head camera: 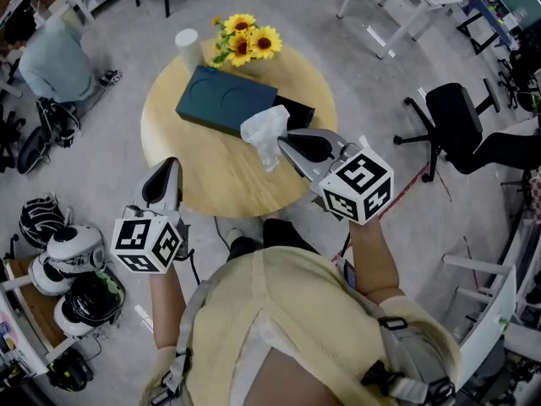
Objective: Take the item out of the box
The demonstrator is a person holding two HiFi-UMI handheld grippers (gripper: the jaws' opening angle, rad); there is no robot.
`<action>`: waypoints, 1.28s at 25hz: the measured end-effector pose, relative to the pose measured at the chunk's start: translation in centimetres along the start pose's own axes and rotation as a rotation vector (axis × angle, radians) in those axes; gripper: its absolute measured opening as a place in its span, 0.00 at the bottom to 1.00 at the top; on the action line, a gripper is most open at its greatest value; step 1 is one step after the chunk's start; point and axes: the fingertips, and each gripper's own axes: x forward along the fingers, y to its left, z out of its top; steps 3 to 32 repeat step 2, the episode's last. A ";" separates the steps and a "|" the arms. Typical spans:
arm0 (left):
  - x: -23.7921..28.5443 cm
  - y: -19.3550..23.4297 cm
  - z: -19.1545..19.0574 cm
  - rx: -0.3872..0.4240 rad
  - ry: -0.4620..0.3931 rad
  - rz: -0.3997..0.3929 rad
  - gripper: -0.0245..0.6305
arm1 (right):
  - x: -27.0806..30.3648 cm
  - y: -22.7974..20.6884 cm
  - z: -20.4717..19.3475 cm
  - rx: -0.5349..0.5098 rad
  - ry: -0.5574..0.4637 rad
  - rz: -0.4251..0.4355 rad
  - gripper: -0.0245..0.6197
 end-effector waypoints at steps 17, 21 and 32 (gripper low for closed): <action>-0.1 0.1 -0.1 -0.019 0.002 0.004 0.05 | 0.0 0.0 -0.1 0.000 0.002 -0.001 0.07; -0.1 0.1 -0.1 -0.019 0.002 0.004 0.05 | 0.0 0.0 -0.1 0.000 0.002 -0.001 0.07; -0.1 0.1 -0.1 -0.019 0.002 0.004 0.05 | 0.0 0.0 -0.1 0.000 0.002 -0.001 0.07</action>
